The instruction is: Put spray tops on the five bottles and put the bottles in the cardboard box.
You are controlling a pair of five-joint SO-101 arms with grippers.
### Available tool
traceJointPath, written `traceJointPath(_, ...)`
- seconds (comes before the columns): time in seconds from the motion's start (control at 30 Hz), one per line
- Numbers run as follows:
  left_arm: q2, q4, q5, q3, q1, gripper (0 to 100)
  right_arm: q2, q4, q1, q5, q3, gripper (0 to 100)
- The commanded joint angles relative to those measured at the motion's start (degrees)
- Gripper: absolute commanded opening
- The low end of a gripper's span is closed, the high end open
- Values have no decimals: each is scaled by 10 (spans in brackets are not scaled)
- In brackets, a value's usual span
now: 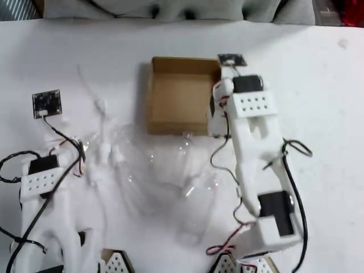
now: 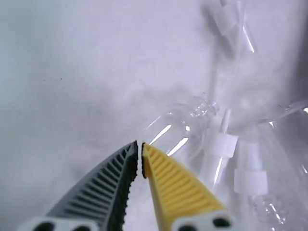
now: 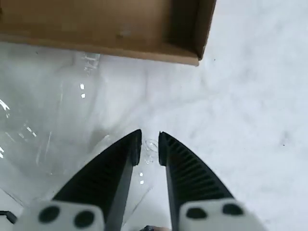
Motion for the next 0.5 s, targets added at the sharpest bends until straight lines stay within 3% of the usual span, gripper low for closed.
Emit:
traceJointPath(0.0, -3, -10, 4, -4, 21, 20, -83, -32, -2, 29, 79, 38)
traceJointPath(0.13, -3, -10, 4, -4, 21, 20, -154, -21, -2, 81, 158, 35)
traceJointPath(0.47, -3, -11, 4, -4, 20, 20, -298, 2, -59, 82, 286, 39)
